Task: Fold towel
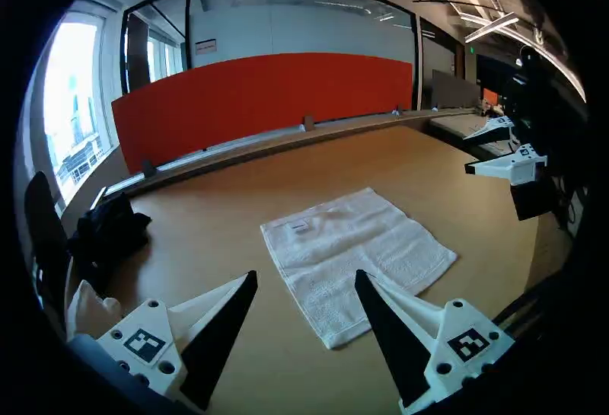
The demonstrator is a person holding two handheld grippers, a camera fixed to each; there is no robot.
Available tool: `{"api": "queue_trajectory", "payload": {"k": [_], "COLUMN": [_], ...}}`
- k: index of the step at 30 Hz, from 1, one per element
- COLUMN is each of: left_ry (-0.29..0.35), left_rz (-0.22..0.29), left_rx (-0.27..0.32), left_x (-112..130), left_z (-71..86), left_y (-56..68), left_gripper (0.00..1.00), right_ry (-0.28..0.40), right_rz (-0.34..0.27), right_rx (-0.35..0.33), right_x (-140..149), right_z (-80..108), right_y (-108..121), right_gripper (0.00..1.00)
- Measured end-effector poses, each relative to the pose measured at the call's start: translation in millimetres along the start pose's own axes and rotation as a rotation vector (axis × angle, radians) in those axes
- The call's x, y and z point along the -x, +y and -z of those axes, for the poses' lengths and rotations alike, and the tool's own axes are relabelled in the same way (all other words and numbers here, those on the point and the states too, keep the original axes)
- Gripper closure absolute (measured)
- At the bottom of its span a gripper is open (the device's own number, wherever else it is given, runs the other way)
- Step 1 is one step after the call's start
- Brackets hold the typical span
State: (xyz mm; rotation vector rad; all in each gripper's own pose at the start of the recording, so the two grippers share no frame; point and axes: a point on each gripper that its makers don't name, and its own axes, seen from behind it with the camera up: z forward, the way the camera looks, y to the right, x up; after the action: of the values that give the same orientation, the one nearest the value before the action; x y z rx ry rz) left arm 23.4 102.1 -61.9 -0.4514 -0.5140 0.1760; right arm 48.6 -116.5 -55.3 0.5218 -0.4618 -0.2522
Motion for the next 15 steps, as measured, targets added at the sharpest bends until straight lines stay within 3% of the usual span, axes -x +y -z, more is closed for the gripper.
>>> {"api": "queue_trajectory", "payload": {"k": [15], "left_ry": [-0.13], "left_rz": [-0.024], "left_rx": [0.074], "left_x": [61], "left_z": [-31.2], "left_y": [20.9], "left_gripper": [0.05], "right_ry": [-0.16], "right_rz": [0.01], "right_rx": [-0.079], "right_x": [82], "right_z": [-27.6], "right_y": [-32], "right_gripper": [0.0]}}
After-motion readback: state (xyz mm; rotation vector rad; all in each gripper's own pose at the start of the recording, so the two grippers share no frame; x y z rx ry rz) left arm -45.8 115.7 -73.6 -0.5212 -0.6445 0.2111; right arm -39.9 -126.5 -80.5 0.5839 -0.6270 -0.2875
